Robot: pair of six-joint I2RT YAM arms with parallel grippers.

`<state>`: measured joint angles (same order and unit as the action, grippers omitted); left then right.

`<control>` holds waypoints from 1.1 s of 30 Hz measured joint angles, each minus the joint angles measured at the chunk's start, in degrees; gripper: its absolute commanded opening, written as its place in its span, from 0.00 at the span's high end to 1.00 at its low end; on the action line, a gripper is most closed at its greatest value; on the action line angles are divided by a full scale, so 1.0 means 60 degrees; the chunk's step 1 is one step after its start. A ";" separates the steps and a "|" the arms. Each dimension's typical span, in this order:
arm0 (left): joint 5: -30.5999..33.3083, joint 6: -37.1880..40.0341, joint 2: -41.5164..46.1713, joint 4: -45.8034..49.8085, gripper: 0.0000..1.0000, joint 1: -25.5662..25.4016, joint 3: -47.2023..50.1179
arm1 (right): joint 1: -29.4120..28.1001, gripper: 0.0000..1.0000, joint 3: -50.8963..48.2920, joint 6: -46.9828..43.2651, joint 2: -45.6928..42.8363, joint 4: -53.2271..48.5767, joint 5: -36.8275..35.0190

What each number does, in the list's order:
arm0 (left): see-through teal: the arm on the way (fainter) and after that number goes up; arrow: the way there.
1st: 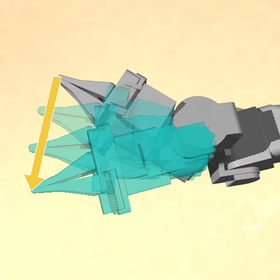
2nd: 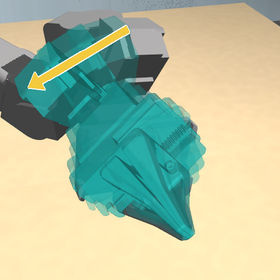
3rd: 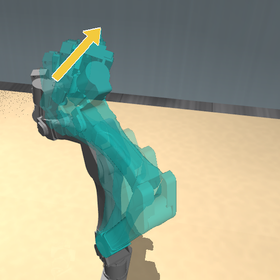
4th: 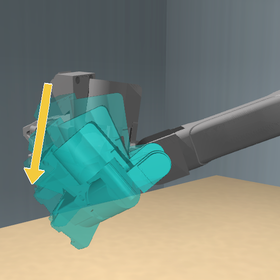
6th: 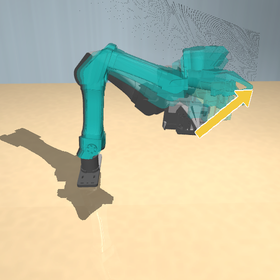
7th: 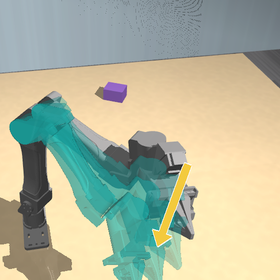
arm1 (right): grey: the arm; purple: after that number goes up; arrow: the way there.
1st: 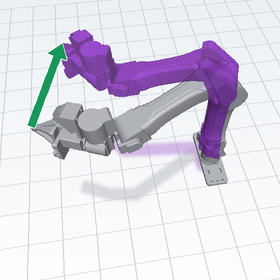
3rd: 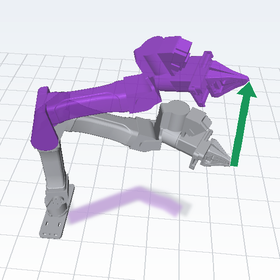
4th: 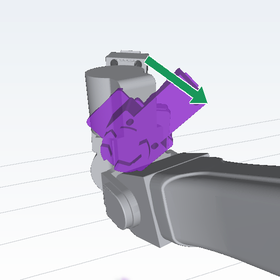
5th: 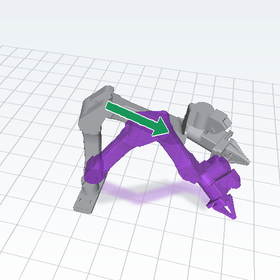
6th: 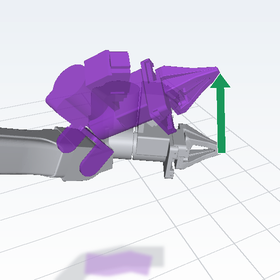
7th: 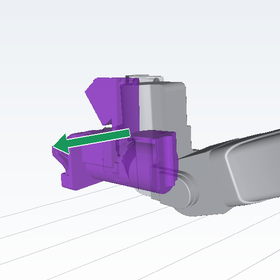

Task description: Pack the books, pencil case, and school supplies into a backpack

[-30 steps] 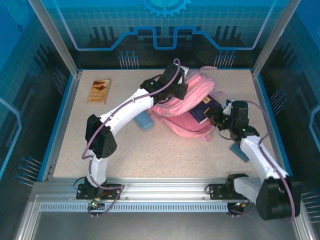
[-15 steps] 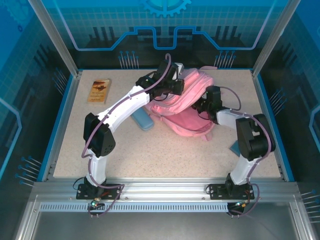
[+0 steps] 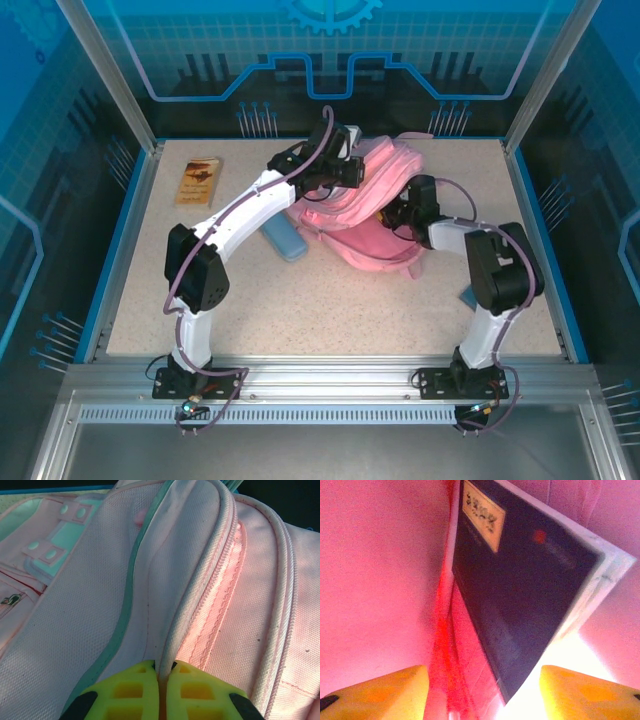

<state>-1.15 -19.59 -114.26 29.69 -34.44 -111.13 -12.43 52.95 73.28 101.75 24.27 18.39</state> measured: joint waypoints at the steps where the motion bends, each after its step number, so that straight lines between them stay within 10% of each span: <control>1: -0.0040 -0.0004 0.0000 -0.0015 1.00 0.0000 0.0025 | 0.0091 0.40 -0.0200 -0.0033 -0.0368 -0.0171 0.0033; 9: -0.0382 -0.0029 0.0098 -0.0510 1.00 0.0004 0.0612 | 0.0630 0.43 -0.1694 -0.1188 -0.4025 -0.3169 -0.0841; 15: -0.0692 -0.0248 0.0474 -0.1078 0.41 0.0025 0.1770 | 0.0729 0.29 -0.2408 -0.2626 -0.6240 -0.6171 -0.2463; 19: -0.0699 -0.0568 0.1093 -0.1381 0.21 0.0342 0.2911 | 0.0776 0.18 -0.2404 -0.3515 -0.7614 -0.8185 -0.3654; 33: 0.0029 -0.1107 0.2528 -0.1800 0.04 0.4561 0.5479 | 0.0284 0.10 -0.1370 -0.4768 -0.7654 -0.9373 -0.3712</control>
<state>-0.97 -26.24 -99.09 18.90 -7.07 -78.26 -10.72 44.73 44.66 55.83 -31.97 -3.88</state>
